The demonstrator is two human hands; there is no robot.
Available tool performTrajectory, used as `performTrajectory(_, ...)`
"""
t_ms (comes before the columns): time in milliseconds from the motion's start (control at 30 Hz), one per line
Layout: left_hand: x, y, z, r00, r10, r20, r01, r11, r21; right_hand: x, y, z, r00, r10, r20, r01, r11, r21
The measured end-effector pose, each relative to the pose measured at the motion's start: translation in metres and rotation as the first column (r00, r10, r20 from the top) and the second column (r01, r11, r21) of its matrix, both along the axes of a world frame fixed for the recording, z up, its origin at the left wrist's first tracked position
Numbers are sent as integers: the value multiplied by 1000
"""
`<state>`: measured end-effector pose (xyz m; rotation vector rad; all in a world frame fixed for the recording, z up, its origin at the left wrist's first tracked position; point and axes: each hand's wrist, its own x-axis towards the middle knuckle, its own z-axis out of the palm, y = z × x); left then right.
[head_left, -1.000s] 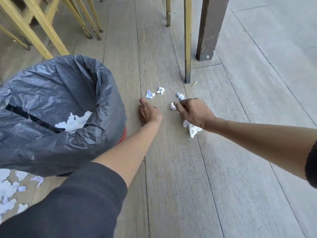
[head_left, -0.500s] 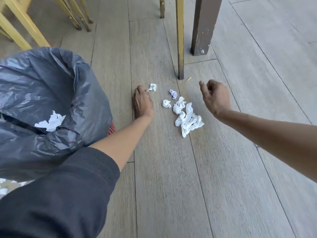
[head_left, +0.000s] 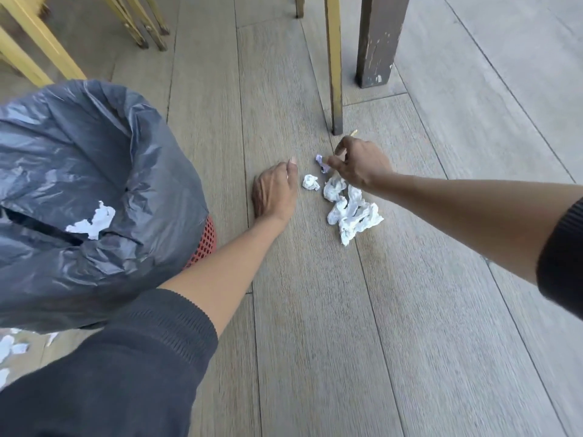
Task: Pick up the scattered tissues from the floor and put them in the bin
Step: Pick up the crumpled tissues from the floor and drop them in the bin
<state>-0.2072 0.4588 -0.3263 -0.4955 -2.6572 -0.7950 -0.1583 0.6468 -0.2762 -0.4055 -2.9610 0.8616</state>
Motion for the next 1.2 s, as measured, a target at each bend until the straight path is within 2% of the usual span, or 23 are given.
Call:
performTrajectory(100, 23, 3, 7, 999, -31, 18, 28, 991, 134, -13, -18, 2, 993, 84, 87, -93, 990, 106)
performTrajectory(200, 32, 6, 10, 995, -97, 37, 90, 983, 159, -20, -33, 3, 994, 44, 98, -58, 987, 147)
performTrajectory(233, 34, 6, 11, 992, -112, 54, 104, 987, 123, -20, -36, 4, 995, 23, 94, -36, 990, 139)
performTrajectory(300, 38, 3, 14, 987, -139, 85, 143, 989, -47, -15, -38, 10, 996, -9, 86, 0, 994, 108)
performTrajectory(367, 42, 0, 15, 977, -196, 84, 210, 957, -201, -10, -34, 15, 996, -58, 69, 54, 997, 51)
performTrajectory(533, 48, 1, 23, 965, -245, 90, 260, 885, -387, 7, -8, 30, 988, -147, 49, 151, 984, -92)
performTrajectory(667, 67, 3, 24, 972, -211, 98, 233, 867, -440, 29, 17, 46, 976, -198, 89, 206, 975, -82)
performTrajectory(767, 82, 0, 27, 969, -211, 128, 245, 881, -405, 46, 29, 56, 965, -229, 128, 230, 973, 6)
performTrajectory(833, 92, -4, 29, 964, -213, 157, 259, 880, -399, 56, 32, 64, 960, -235, 151, 237, 972, 7)
performTrajectory(967, 112, -9, 38, 938, -195, 286, 307, 850, -428, 67, 27, 84, 967, -212, 144, 230, 965, -129)
performTrajectory(1100, 123, -11, 68, 822, -134, 553, 366, 869, -334, 68, 6, 109, 984, -109, 144, 154, 923, -353)
performTrajectory(1200, 128, -11, 104, 797, -103, 596, 323, 905, -275, 60, -19, 130, 991, -72, 111, 116, 876, -469)
